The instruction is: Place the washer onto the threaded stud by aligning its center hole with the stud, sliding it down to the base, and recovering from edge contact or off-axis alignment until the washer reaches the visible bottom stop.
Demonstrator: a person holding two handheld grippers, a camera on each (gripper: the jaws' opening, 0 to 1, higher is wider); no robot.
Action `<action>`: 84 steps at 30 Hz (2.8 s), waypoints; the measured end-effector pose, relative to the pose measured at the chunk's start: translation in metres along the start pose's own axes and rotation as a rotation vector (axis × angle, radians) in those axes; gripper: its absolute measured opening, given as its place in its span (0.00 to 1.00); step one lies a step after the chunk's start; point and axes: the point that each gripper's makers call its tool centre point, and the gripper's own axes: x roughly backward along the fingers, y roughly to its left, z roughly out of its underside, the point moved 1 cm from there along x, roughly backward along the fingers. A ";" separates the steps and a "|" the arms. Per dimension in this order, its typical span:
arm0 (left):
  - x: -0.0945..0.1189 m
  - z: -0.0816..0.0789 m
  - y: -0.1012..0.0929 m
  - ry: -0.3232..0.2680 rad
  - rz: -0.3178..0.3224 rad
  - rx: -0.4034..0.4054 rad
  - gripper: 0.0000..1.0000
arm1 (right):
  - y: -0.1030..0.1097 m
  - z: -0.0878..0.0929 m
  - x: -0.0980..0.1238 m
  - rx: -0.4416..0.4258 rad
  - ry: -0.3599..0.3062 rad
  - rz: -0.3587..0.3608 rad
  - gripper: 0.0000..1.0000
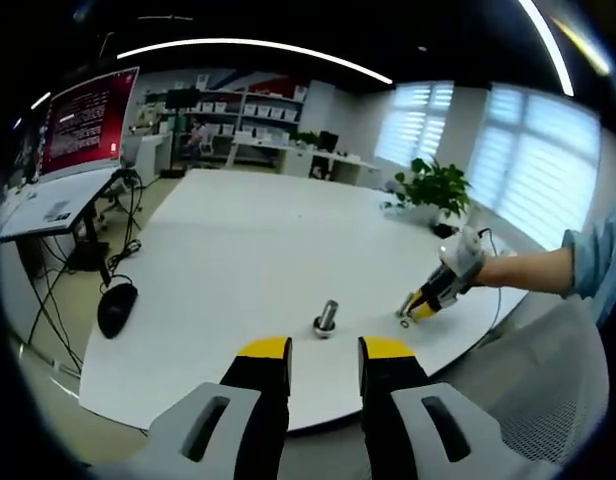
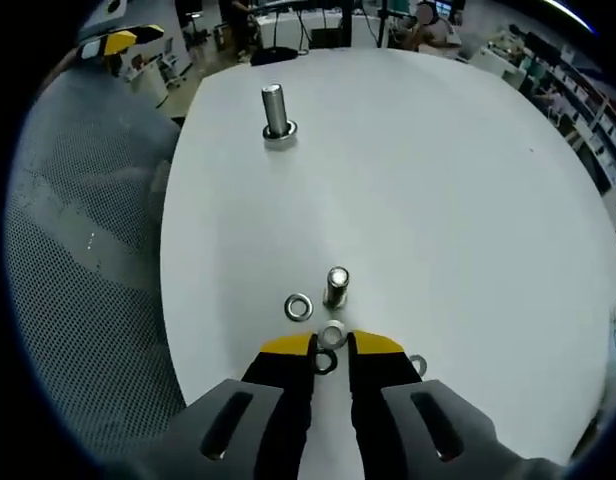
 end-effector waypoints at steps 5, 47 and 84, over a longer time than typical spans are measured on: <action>0.000 -0.001 0.000 -0.003 -0.001 0.004 0.24 | 0.001 -0.008 0.013 0.003 -0.018 -0.010 0.15; -0.001 0.000 0.000 0.000 0.005 0.003 0.24 | -0.002 -0.045 0.026 0.076 -0.051 0.038 0.14; -0.001 0.000 0.001 -0.002 0.000 0.015 0.24 | -0.002 -0.023 -0.023 0.200 0.164 -0.041 0.14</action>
